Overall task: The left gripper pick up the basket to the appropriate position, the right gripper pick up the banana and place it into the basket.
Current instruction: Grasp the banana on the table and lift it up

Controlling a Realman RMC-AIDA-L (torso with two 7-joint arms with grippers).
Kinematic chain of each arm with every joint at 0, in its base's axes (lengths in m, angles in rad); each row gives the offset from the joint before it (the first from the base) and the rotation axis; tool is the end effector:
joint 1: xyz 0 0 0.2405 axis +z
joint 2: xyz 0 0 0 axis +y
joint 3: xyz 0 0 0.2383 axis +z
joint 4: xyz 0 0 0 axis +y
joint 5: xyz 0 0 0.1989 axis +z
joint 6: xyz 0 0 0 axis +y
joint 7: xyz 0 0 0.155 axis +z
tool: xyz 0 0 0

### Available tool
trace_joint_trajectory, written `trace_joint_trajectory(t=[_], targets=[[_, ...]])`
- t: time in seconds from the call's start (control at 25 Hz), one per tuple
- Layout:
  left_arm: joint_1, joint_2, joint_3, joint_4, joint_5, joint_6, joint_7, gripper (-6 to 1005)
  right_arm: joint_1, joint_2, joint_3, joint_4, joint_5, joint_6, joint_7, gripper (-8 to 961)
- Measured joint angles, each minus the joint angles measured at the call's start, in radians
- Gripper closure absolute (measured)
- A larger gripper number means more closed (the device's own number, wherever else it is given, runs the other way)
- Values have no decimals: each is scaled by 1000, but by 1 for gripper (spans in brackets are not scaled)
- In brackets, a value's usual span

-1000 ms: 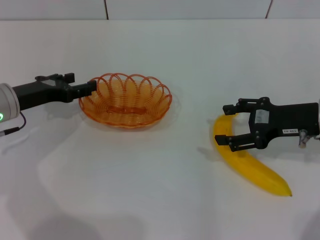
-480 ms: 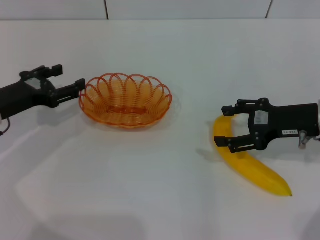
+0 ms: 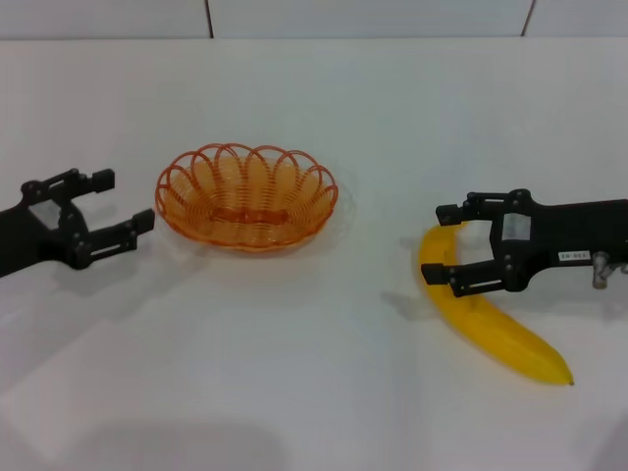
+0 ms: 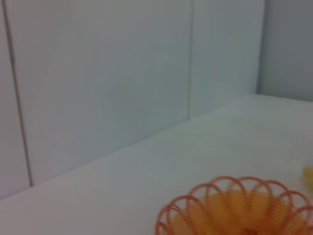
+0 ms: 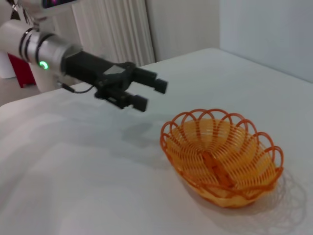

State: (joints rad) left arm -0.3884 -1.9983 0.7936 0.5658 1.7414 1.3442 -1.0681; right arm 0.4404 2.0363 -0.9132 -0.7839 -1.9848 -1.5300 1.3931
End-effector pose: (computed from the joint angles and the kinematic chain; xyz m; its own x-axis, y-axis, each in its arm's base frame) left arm -0.2981 0.3146 0.0238 0.8535 0.2000 0.4812 0.4373 -0.7770 -0.4528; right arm 0.2542 0.3038 0.0033 0.8936 -0.2983 -0.3354 -0.3682 -0.9145 -0.1676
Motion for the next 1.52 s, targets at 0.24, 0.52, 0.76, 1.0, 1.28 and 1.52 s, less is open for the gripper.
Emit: trace_joint_trajectory(t=[0.24,0.52,0.76,1.0,1.28,1.52], targets=[[10,17,0,-4,13,40,3,197,-36,12,-21,-98,0,-16,61,154],[17,17,-1,-2,13,44,-1,197,-114,12,-140,-298,-8,19,218,156],[19,19,-1,-1,14,42,-2,197,-173,11,-285,-444,-48,93,357,158],[19,19,-1,-1,14,38,-2,197,-170,11,-355,-500,-144,109,482,160],[17,18,1,-1,17,36,-1,197,-162,11,-429,-550,-238,123,593,161],[13,18,1,-2,28,36,-1,197,-141,11,-473,-550,-298,127,647,163]])
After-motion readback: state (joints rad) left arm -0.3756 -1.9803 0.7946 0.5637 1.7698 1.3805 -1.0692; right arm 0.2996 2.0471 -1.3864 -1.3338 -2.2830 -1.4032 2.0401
